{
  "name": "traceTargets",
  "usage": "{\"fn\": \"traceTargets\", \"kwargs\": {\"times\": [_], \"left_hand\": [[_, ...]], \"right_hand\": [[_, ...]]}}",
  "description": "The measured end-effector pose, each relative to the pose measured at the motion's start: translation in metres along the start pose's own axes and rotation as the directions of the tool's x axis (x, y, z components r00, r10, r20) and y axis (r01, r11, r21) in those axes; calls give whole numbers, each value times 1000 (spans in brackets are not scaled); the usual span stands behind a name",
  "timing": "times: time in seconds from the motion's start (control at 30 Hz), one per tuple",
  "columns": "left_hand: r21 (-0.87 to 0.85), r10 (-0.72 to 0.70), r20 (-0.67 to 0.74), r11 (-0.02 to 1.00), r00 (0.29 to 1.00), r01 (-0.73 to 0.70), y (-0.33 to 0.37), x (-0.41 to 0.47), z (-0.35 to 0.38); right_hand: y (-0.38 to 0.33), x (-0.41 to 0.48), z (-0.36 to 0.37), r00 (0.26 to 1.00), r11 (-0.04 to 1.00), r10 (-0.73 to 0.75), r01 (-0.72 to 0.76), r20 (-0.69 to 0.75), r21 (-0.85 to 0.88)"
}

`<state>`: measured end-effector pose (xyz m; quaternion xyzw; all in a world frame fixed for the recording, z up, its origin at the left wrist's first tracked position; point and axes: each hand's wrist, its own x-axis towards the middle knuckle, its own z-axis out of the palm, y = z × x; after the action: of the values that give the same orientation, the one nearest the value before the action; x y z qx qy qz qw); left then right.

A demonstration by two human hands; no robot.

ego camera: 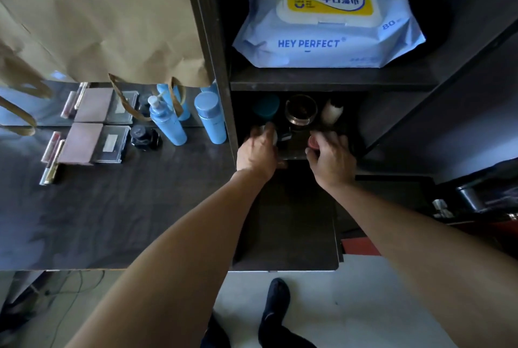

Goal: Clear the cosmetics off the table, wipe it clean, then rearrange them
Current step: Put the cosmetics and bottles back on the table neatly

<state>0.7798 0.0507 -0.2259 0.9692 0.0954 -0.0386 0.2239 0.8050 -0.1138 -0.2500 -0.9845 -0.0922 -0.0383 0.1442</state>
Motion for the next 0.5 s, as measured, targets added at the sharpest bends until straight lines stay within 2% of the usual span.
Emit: {"fn": "traceTargets", "kwargs": {"times": [0.27, 0.37, 0.5], "left_hand": [[-33, 144, -92, 988, 985, -148, -21, -52, 7], [-29, 101, -98, 994, 990, -104, -56, -88, 1], [5, -46, -105, 999, 993, 47, -112, -126, -27]], "right_hand": [[3, -27, -4, 997, 979, -80, 81, -14, 189], [-8, -48, -4, 989, 967, -132, 112, 73, 229], [-39, -71, 4, 955, 955, -221, 170, 198, 245]]}}
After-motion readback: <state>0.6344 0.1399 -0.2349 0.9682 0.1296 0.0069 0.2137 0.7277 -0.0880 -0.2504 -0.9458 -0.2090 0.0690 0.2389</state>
